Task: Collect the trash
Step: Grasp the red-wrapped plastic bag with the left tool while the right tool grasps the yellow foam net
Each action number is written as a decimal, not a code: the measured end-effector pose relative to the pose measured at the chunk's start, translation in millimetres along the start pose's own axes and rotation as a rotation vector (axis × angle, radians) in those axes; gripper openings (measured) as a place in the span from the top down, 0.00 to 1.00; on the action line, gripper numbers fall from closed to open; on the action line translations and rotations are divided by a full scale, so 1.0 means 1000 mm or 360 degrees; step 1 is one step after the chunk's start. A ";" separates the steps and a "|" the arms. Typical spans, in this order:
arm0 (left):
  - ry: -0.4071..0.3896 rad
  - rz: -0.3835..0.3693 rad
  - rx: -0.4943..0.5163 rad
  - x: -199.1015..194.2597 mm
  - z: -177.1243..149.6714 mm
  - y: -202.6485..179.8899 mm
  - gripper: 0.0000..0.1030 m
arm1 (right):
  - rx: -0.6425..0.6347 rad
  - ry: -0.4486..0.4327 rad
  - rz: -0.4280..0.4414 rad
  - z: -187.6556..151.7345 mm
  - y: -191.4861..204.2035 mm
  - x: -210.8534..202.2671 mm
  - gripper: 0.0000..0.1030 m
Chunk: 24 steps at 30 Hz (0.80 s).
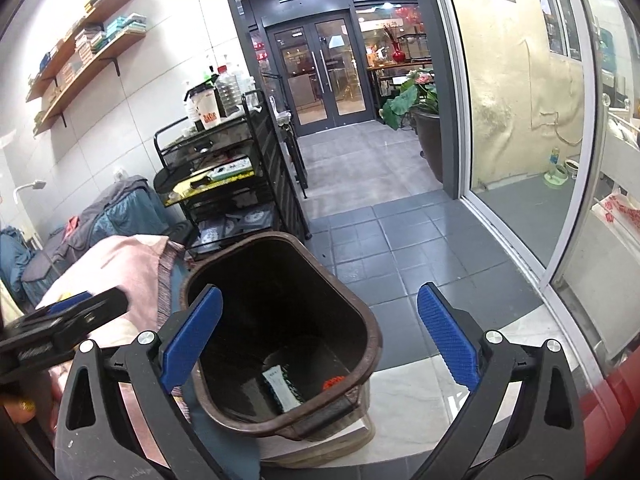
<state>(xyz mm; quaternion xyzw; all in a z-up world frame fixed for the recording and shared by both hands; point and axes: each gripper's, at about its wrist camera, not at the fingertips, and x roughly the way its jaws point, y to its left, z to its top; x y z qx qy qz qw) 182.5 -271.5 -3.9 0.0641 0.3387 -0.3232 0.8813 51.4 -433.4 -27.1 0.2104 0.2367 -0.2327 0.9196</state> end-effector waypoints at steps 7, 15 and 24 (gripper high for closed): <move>-0.0126 0.0048 -0.0081 -0.040 -0.018 0.028 0.06 | -0.0075 0.0075 0.0124 -0.008 0.027 0.009 0.06; -0.0152 0.0134 -0.0165 -0.072 -0.045 0.064 0.06 | -0.0263 0.0137 0.0313 -0.024 0.084 0.013 0.06; -0.0185 0.0296 -0.0244 -0.110 -0.085 0.103 0.06 | -0.0437 0.0249 0.0511 -0.051 0.152 0.016 0.06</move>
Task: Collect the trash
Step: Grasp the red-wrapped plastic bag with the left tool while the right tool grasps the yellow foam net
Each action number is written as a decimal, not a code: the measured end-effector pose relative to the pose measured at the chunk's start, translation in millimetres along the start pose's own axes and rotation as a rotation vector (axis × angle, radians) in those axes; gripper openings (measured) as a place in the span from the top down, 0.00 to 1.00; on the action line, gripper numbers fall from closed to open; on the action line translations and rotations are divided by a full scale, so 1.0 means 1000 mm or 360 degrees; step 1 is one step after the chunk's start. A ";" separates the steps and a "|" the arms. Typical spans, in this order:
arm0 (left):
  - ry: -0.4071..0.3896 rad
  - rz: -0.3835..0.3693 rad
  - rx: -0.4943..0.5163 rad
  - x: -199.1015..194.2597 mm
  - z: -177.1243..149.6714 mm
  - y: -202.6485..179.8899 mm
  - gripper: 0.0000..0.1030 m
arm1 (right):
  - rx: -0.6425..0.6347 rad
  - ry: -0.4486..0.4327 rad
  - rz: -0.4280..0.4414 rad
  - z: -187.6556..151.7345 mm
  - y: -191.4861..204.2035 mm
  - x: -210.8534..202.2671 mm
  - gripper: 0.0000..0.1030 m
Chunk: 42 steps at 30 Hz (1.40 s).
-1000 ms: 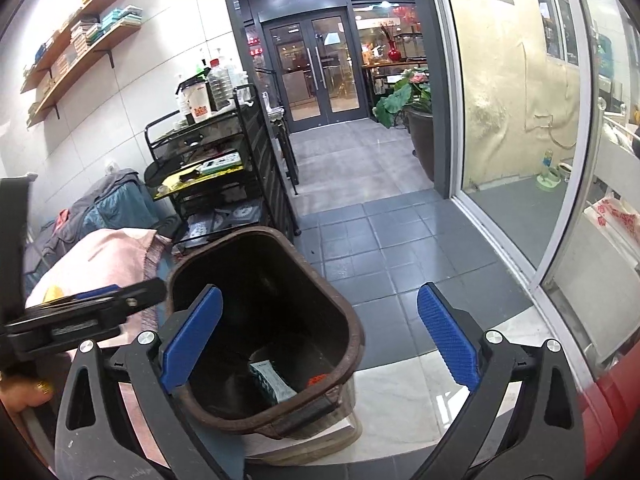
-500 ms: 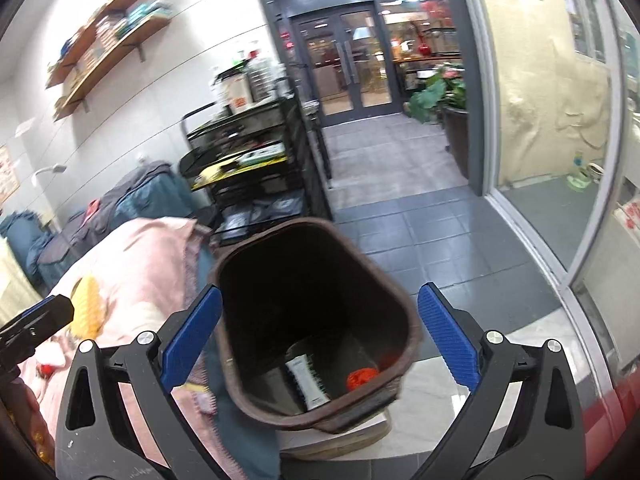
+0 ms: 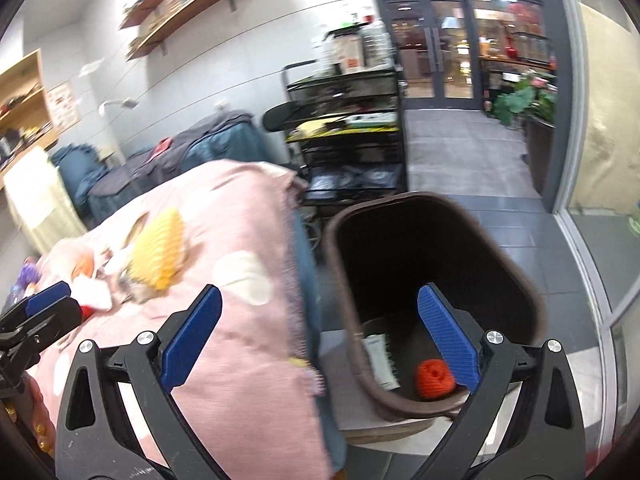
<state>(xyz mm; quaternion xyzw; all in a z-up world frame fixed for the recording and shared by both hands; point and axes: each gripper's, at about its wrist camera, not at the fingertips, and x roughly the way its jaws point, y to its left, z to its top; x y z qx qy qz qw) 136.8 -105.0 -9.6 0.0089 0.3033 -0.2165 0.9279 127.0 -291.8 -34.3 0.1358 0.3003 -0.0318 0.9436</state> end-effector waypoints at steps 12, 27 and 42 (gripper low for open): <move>0.0017 0.0297 -0.0176 -0.040 -0.044 0.086 0.06 | -0.0231 0.0161 0.0277 -0.008 0.088 0.025 0.06; 0.0164 0.0487 -0.0393 -0.058 -0.077 0.182 0.06 | -0.0542 0.0362 0.0387 -0.007 0.173 0.057 0.06; 0.0316 0.0264 -0.0354 0.011 -0.031 0.187 0.12 | -0.0435 0.0447 0.0242 0.034 0.157 0.115 0.06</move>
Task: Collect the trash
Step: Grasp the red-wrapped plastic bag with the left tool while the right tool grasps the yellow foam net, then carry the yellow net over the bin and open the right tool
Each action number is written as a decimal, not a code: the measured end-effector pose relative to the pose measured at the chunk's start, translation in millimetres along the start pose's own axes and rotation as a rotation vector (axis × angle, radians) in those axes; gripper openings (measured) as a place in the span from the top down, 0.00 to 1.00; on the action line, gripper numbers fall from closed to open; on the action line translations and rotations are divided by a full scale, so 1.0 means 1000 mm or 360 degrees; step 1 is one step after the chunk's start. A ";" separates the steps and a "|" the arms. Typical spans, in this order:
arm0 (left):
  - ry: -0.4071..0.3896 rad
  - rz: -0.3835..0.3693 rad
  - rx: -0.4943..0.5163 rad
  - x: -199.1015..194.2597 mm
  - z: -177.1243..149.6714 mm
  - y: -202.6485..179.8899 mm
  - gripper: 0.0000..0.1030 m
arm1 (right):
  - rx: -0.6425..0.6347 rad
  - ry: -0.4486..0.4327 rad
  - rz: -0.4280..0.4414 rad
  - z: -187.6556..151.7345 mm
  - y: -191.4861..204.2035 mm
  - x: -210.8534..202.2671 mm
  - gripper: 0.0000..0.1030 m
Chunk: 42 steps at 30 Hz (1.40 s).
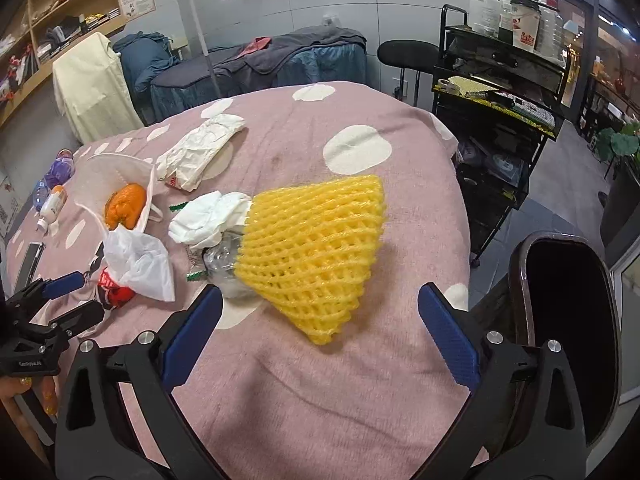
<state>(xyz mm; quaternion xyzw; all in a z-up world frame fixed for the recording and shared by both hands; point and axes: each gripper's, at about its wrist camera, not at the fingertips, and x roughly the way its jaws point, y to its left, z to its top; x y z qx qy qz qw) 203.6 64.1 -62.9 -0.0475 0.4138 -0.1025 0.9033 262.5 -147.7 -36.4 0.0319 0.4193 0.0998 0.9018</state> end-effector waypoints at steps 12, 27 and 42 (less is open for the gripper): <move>0.0022 -0.0043 -0.0013 0.012 0.001 -0.013 0.74 | -0.0021 0.0020 0.0121 -0.002 -0.002 0.012 0.76; -0.0244 -0.0128 -0.0127 -0.048 -0.024 -0.029 0.76 | 0.0018 -0.0202 0.0098 -0.031 -0.012 -0.046 0.81; -0.0283 -0.0256 -0.0015 -0.044 -0.030 -0.091 0.76 | 0.0152 -0.0312 -0.0042 -0.073 -0.058 -0.090 0.81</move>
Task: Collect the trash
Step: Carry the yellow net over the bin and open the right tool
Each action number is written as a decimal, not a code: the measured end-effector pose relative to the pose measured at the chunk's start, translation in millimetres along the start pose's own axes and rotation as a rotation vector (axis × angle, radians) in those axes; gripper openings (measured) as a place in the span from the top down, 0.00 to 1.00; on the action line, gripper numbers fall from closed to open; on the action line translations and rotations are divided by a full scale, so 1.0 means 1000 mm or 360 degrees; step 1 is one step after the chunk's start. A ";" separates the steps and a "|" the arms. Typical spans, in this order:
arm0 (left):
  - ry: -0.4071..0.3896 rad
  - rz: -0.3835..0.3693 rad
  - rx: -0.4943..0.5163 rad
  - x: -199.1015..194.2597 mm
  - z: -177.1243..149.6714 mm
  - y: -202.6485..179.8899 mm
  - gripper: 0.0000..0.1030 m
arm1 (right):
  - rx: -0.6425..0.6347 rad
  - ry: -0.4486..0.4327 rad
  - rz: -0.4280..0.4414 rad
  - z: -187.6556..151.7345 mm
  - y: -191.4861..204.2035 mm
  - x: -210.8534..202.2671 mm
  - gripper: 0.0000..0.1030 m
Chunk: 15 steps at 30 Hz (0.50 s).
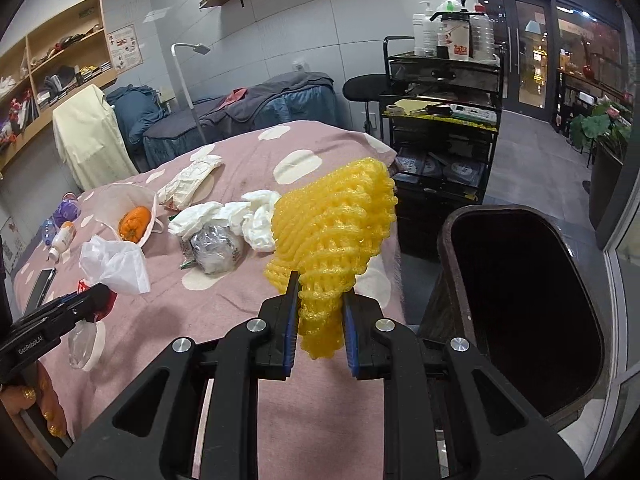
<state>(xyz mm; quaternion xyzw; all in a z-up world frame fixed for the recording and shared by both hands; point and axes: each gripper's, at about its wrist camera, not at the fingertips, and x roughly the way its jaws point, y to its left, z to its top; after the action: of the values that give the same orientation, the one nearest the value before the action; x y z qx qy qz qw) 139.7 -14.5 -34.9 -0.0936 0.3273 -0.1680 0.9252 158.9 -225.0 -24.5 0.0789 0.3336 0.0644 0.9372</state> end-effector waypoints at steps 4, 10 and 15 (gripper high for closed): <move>0.0013 -0.0042 0.0032 0.007 0.000 -0.016 0.76 | 0.0043 -0.0018 -0.0039 -0.005 -0.017 -0.009 0.81; 0.0031 -0.0105 0.0080 0.018 0.001 -0.039 0.76 | 0.0105 -0.0045 -0.0101 -0.008 -0.042 -0.018 0.81; 0.0042 -0.0163 0.0134 0.023 0.003 -0.058 0.76 | 0.0183 -0.0068 -0.0201 -0.008 -0.069 -0.021 0.81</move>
<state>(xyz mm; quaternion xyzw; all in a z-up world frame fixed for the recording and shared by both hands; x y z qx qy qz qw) 144.2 -77.0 -29.2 -0.0689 0.3268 -0.2300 0.9141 142.1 -296.0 -30.6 0.1125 0.3210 -0.0158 0.9402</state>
